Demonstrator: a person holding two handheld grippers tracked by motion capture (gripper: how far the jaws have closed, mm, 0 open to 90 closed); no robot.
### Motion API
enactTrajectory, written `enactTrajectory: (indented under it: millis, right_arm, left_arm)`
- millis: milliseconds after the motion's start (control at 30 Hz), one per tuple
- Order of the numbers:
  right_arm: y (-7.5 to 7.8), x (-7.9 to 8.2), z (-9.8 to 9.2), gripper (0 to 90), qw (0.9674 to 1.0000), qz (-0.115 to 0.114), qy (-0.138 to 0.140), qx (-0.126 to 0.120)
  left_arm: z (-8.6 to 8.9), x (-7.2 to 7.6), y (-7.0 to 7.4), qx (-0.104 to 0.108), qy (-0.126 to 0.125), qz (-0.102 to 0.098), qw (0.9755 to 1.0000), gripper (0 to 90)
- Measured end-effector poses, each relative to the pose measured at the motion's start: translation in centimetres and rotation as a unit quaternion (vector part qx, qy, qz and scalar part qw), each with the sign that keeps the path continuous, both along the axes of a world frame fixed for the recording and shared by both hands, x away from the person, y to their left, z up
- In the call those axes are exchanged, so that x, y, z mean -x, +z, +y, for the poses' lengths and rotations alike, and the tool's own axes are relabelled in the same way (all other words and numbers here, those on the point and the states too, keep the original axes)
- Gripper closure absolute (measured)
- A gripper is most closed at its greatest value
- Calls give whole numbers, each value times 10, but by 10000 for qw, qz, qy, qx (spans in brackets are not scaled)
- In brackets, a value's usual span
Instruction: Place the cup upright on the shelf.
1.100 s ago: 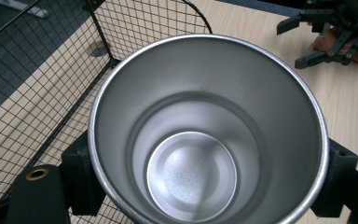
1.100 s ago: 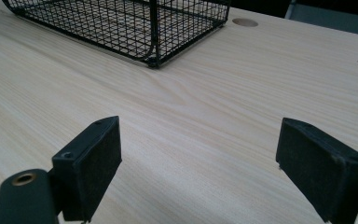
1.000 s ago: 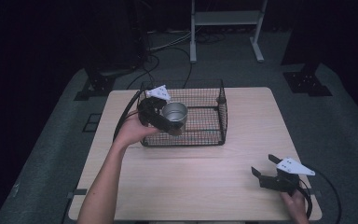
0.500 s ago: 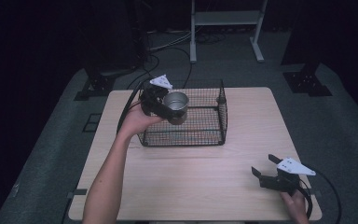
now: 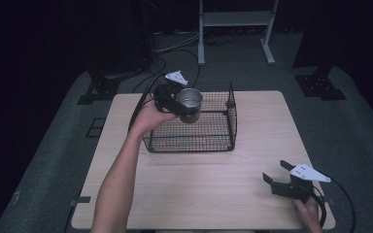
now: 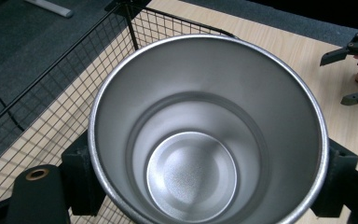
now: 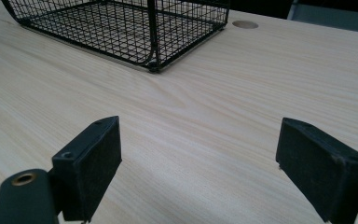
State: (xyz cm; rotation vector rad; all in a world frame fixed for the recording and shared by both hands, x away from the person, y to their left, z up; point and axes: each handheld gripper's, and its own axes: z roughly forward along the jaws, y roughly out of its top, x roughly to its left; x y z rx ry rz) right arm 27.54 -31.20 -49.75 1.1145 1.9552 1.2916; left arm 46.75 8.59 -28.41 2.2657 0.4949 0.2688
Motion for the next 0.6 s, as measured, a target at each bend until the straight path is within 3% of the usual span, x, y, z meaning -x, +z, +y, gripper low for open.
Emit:
enactTrajectory:
  millis: [200, 367, 600]
  right_arm:
    - [0, 0, 0, 134, 10000, 1, -3, -20]
    - [0, 0, -1, 134, 10000, -11, 11, -26]
    - [0, 0, -2, 134, 10000, -9, 16, -48]
  left_arm:
    - [-13, -14, -5, 26, -43, 30, 10000, 177]
    - [-18, -29, -20, -49, 71, 167, 9998, 177]
    - [-24, -40, -35, -72, 129, 257, 9996, 177]
